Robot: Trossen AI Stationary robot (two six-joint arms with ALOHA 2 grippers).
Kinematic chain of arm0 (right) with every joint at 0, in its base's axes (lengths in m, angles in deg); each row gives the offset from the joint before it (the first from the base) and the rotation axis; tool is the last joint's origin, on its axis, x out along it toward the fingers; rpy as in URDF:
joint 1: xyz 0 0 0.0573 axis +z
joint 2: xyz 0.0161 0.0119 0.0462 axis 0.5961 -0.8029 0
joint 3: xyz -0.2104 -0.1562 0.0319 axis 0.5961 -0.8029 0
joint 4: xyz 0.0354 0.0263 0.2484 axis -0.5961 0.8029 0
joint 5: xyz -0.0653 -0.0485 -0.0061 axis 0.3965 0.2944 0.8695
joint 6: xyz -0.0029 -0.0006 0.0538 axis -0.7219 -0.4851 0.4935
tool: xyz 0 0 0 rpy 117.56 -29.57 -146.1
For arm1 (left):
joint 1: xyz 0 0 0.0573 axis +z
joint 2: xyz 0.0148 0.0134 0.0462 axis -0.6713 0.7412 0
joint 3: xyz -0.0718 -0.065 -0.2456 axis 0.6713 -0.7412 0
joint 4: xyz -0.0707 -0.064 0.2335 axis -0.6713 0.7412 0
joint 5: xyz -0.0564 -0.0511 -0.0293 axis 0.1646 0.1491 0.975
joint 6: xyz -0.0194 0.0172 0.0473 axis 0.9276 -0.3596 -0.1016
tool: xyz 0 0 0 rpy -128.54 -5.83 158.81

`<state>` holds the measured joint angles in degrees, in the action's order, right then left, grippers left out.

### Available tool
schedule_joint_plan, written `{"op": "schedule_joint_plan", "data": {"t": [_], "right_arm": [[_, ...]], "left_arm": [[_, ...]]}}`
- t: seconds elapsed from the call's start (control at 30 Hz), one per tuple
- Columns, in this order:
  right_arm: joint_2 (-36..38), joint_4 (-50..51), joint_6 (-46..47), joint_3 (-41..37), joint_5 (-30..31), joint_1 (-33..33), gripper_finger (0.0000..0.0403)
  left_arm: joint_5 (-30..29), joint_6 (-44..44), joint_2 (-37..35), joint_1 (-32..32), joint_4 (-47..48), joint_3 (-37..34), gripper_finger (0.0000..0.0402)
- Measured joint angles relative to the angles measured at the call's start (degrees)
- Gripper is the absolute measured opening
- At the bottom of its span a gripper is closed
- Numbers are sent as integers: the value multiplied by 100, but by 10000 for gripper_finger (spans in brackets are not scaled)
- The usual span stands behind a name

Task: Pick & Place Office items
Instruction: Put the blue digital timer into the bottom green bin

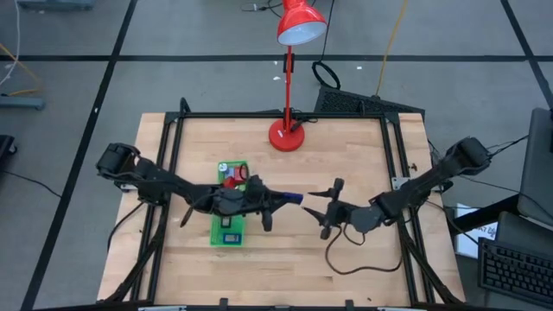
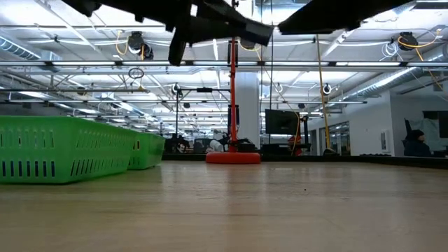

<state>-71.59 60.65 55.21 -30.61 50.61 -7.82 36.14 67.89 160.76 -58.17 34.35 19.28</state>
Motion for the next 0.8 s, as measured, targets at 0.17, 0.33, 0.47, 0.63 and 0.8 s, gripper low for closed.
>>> {"op": "schedule_joint_plan", "data": {"t": [0.17, 0.33, 0.47, 0.63, 0.8], "right_arm": [[751, 555, 754, -197, -407, 104, 216], [1550, 154, 1176, -873, -1581, 88, 212], [2106, -803, 1184, -1620, -1899, 59, 211], [2775, -1547, 1209, -2294, -1999, 8, 210], [3176, -1569, 1223, -2495, -1988, 7, 210]], "left_arm": [[-211, -312, -322, -187, 503, 0, 63], [-259, -452, -646, -372, 1033, -2, 62], [-617, -532, -854, -621, 1438, -9, 62], [-1191, -527, -1179, -877, 1672, -176, 62], [-1250, -460, -1685, -1003, 1675, -765, 62]]}}
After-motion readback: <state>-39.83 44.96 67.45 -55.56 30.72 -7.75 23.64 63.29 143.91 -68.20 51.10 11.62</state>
